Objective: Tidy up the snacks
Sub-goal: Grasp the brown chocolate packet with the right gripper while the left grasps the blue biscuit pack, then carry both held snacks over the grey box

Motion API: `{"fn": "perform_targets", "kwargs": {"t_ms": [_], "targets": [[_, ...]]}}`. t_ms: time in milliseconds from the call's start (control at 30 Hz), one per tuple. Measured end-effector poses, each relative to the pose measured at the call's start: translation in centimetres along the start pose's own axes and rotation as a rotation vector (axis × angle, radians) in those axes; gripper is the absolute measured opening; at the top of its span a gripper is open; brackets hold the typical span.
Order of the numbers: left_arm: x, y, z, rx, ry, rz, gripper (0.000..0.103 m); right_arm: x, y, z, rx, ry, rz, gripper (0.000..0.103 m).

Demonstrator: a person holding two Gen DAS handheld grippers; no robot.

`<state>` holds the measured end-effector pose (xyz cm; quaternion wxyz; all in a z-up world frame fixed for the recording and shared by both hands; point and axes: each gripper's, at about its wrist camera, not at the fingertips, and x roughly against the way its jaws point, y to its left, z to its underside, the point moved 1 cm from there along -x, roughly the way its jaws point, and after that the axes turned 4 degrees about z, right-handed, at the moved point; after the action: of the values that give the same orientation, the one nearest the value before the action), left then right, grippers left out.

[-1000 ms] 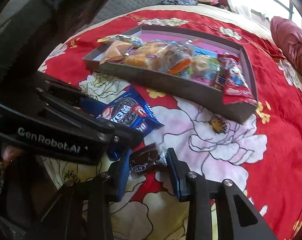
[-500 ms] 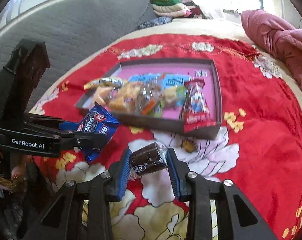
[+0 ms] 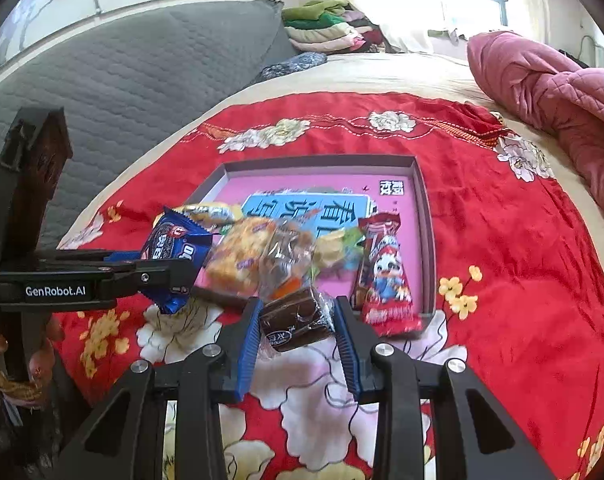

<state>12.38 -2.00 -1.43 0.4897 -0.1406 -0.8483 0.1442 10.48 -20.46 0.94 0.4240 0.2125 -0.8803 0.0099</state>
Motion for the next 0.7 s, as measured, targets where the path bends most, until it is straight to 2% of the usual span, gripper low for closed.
{"fn": "perform_targets", "kwargs": {"t_ms": [700], "targets": [[-1.9, 1.6, -1.7, 0.015, -0.016, -0.022, 0.053, -3.3, -0.8, -2.1, -0.075, 0.034, 0.075, 0.036]]}}
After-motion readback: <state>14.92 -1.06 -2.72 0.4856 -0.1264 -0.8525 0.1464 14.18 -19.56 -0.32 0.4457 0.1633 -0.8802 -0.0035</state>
